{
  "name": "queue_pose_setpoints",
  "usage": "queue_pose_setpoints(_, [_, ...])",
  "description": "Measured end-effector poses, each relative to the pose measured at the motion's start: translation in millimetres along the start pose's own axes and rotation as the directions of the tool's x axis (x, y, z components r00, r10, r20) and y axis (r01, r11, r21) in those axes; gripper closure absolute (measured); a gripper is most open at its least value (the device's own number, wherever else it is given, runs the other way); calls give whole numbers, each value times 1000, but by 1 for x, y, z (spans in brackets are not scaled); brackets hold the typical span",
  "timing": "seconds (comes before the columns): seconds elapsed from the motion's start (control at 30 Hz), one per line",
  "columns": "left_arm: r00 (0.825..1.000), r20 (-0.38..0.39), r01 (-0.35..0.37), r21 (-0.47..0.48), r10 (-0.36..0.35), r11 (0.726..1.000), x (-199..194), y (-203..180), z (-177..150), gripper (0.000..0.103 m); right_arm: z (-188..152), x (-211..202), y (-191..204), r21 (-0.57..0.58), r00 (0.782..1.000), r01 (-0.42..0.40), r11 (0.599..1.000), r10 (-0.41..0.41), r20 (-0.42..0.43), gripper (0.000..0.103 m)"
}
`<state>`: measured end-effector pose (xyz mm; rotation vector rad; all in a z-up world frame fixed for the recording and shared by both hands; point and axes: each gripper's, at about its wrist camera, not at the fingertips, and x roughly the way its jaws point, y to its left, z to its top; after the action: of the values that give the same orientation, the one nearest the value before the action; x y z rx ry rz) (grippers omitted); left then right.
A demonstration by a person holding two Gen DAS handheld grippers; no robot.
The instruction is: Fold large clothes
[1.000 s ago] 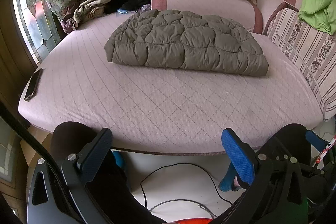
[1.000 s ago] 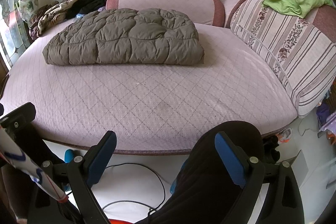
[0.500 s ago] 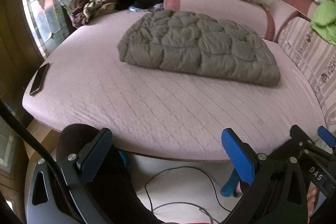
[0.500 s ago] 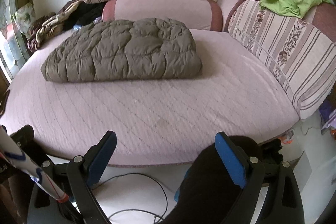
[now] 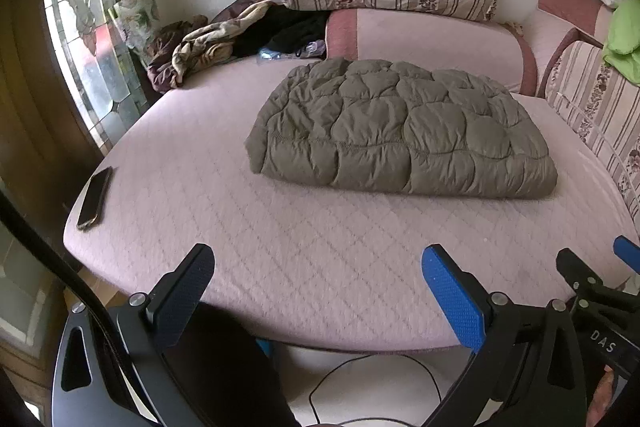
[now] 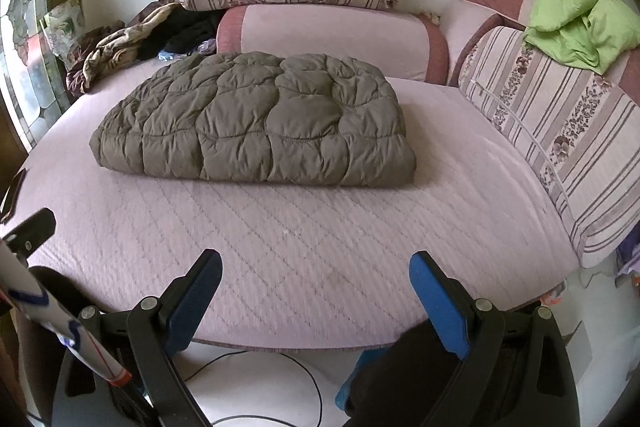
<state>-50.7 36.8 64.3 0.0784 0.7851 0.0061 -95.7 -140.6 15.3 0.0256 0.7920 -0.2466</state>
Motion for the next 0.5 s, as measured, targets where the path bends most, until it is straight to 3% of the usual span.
queue_pose_setpoints(0.5, [996,-77,46,8,-45,999,45,-9,13,0,17,37,8,-9,1000,-4,1000,4,-31,6])
